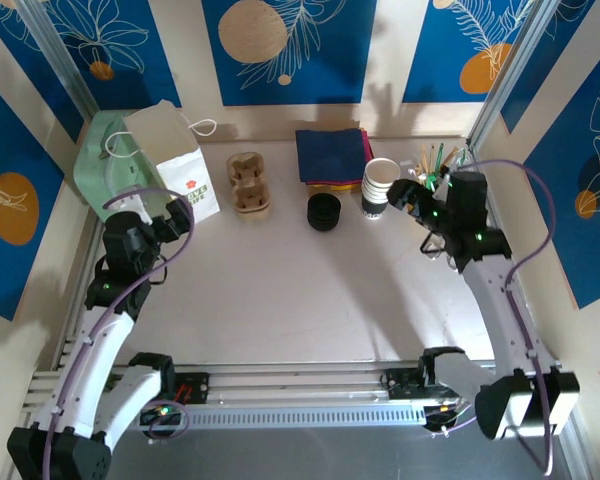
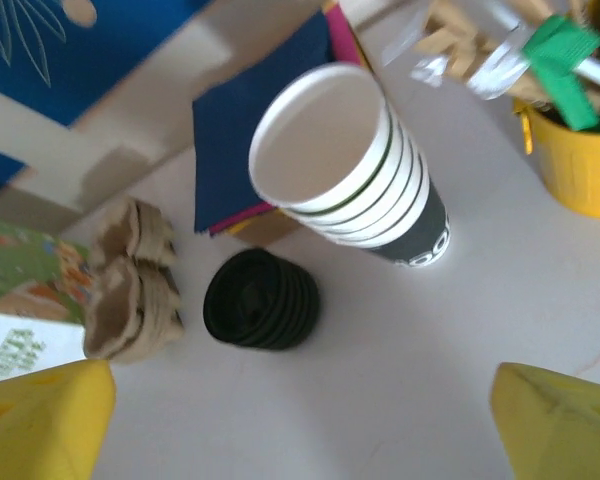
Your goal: Pack the takeout coffee
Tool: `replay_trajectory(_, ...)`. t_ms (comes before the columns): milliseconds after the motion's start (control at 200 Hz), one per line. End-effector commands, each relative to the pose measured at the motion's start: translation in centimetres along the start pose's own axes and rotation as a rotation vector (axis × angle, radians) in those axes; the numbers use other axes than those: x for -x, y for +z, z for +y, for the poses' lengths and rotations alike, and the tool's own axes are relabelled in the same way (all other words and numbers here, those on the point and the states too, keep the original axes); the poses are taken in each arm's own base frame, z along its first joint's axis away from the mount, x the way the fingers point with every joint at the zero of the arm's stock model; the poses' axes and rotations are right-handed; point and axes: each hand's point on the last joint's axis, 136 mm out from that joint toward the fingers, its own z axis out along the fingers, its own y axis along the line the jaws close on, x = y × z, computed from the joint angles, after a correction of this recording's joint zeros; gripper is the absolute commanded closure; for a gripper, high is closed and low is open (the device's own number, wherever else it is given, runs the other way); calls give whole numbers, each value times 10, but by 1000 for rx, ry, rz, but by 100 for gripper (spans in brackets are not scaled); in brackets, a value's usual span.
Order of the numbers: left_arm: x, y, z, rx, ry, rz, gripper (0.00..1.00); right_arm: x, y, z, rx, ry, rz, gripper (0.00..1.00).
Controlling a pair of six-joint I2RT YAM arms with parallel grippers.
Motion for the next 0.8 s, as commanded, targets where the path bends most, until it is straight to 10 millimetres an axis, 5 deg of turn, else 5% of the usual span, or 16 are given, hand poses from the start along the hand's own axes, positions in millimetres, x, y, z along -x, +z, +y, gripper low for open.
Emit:
replay_trajectory(0, -9, -10, -21, -101, -33, 112, 1, -10, -2, -8, -201, -29, 92, 6)
replay_trajectory(385, -5, -15, -44, -216, 10, 146, 1, 38, 53, -1, -395, -52, 117, 23)
replay_trajectory(795, -6, -11, -47, -223, 16, 159, 1, 43, 95, -19, -442, -2, 184, 35)
